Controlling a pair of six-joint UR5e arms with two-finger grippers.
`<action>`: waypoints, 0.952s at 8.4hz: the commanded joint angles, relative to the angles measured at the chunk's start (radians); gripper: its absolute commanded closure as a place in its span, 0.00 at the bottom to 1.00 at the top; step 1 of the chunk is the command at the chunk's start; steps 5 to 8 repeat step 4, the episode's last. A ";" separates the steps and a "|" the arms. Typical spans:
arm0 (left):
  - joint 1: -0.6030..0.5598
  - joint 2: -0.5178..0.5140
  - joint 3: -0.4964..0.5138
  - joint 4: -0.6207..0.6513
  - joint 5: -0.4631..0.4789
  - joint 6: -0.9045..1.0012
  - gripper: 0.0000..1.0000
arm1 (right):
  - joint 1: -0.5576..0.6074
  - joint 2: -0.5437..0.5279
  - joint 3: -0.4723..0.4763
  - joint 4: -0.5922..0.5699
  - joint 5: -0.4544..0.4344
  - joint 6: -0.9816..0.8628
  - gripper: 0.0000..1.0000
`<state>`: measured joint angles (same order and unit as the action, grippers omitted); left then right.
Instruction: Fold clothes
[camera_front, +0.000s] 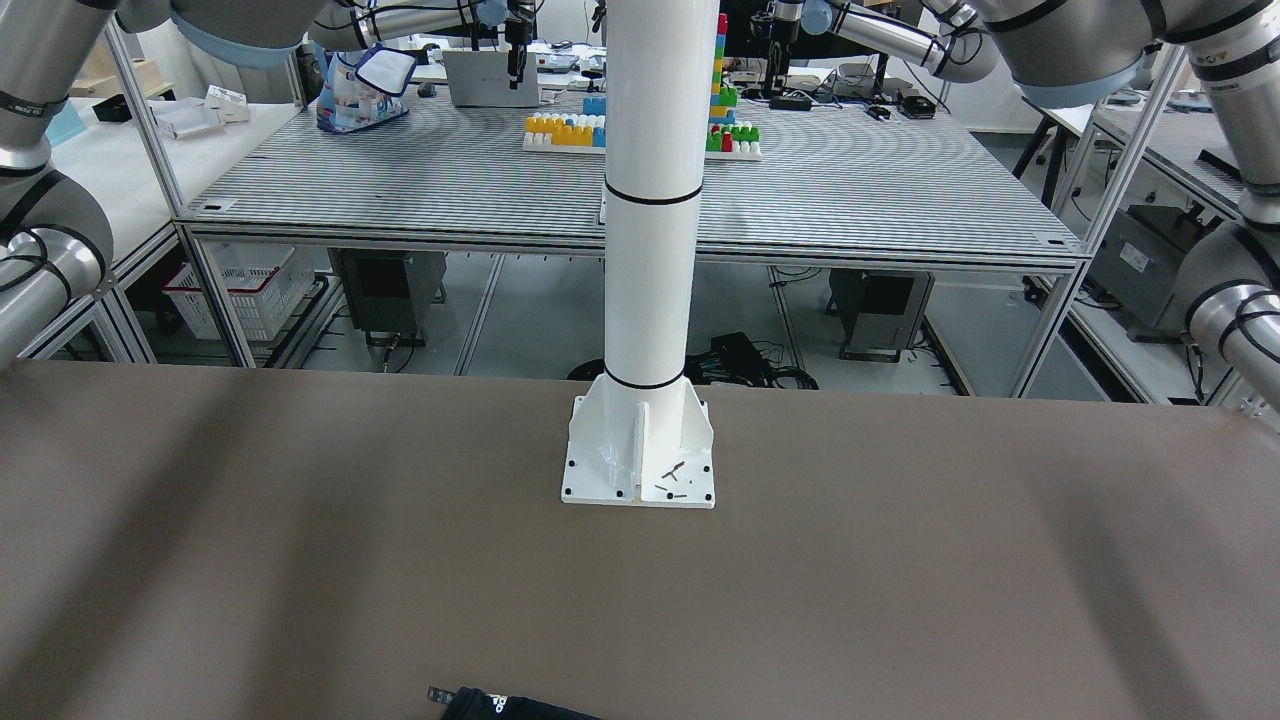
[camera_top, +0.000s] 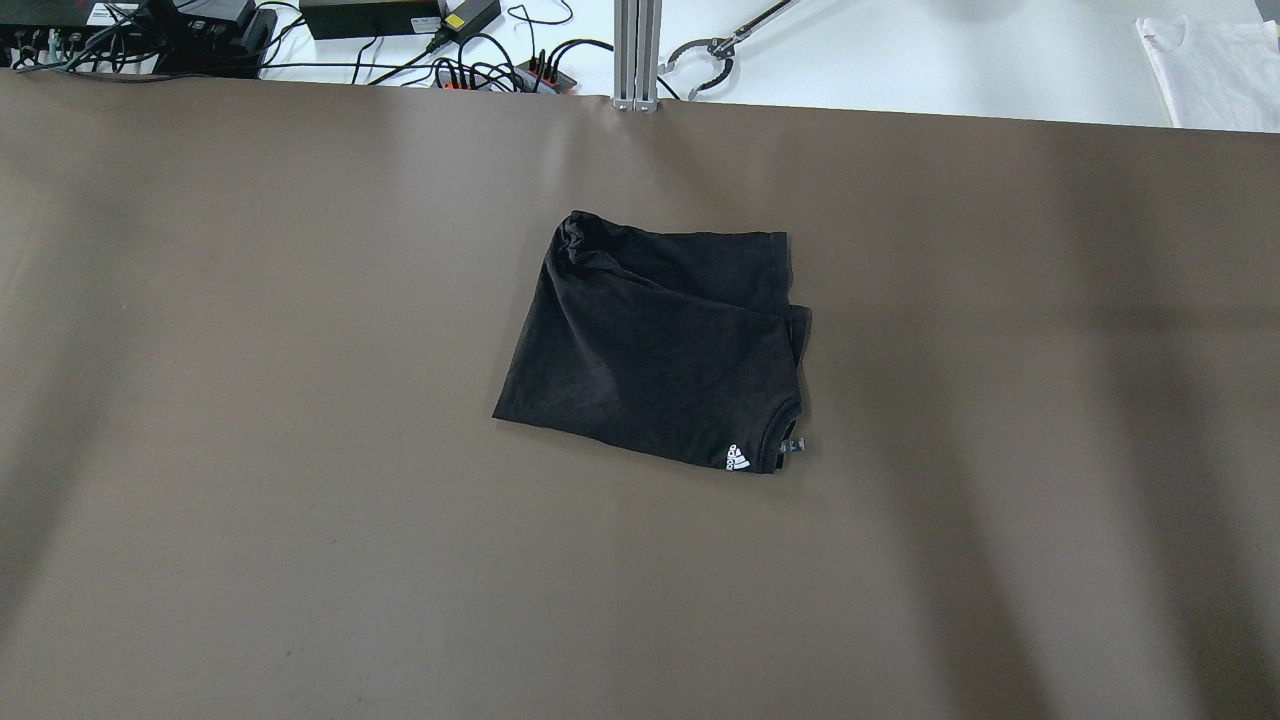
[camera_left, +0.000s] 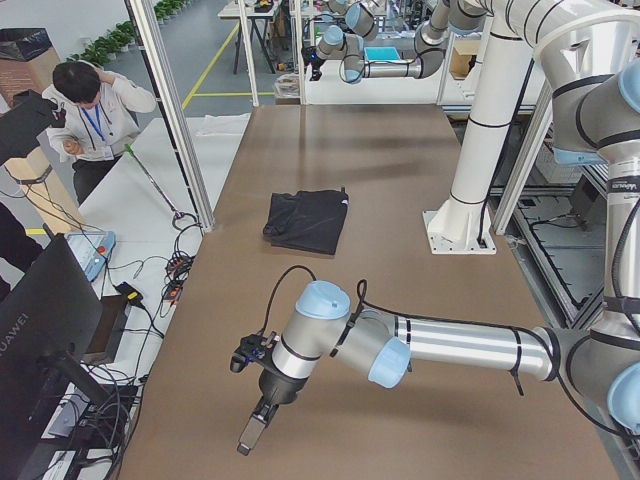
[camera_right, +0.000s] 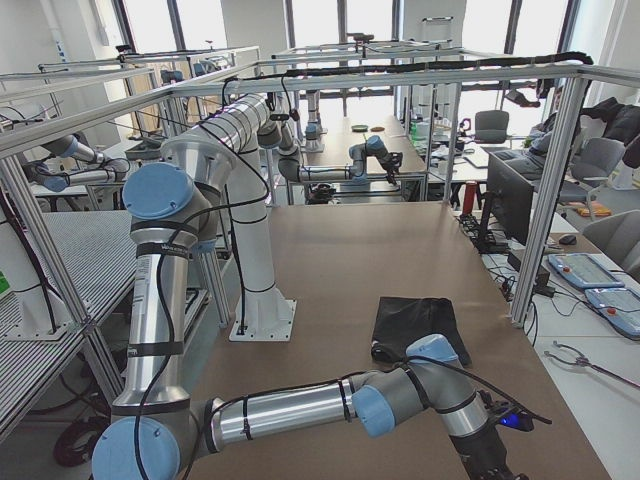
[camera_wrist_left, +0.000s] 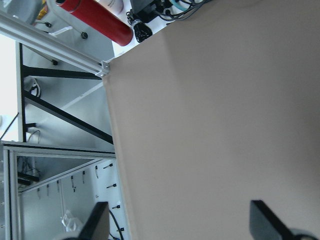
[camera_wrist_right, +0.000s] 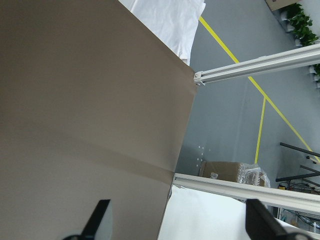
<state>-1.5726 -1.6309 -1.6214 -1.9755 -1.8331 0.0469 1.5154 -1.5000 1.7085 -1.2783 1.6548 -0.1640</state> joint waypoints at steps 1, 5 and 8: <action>-0.047 0.011 -0.037 0.000 0.049 0.027 0.00 | 0.017 -0.012 0.037 0.000 -0.030 0.038 0.06; -0.046 0.010 -0.025 -0.011 0.054 0.012 0.00 | 0.017 -0.016 0.043 0.004 -0.020 0.038 0.06; -0.046 0.010 -0.025 -0.011 0.054 0.012 0.00 | 0.017 -0.016 0.043 0.004 -0.020 0.038 0.06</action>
